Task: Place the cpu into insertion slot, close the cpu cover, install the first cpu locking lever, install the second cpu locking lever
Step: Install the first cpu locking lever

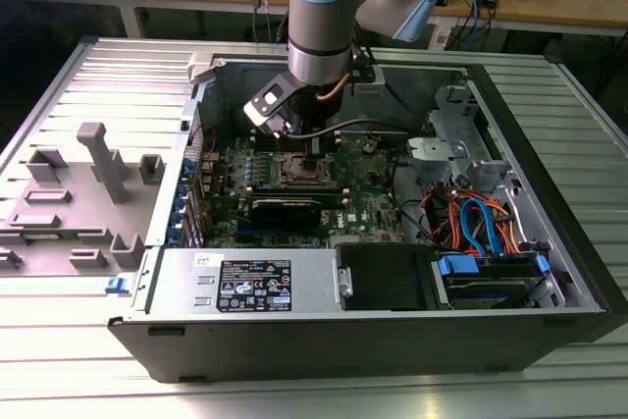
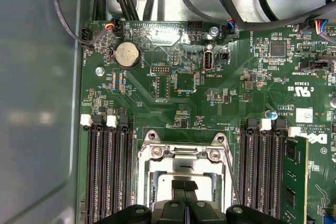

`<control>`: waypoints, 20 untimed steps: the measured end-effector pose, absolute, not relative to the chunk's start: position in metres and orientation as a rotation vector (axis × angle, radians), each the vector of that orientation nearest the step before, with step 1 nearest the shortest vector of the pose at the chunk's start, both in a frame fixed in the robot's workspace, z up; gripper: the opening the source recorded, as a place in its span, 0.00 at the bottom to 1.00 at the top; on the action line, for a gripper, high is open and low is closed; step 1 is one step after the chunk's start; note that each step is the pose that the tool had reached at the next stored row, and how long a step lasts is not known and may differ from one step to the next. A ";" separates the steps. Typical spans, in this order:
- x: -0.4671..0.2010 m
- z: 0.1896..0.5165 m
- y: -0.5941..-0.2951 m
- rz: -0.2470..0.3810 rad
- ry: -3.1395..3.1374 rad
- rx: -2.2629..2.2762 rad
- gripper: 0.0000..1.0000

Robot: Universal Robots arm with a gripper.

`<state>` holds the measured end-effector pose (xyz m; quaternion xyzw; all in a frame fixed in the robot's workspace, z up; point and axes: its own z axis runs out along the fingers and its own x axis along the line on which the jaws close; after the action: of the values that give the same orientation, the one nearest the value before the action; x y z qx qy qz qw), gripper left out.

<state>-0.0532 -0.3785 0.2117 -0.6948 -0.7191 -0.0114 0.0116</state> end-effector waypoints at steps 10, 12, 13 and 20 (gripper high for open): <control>-0.053 0.214 -0.378 -0.036 -2.242 -2.167 0.11; -0.053 0.215 -0.378 -0.036 -2.242 -2.167 0.11; -0.053 0.215 -0.378 -0.036 -2.242 -2.167 0.11; -0.053 0.217 -0.378 -0.036 -2.242 -2.167 0.11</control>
<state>-0.0532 -0.3785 0.2167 -0.6948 -0.7190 -0.0115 0.0116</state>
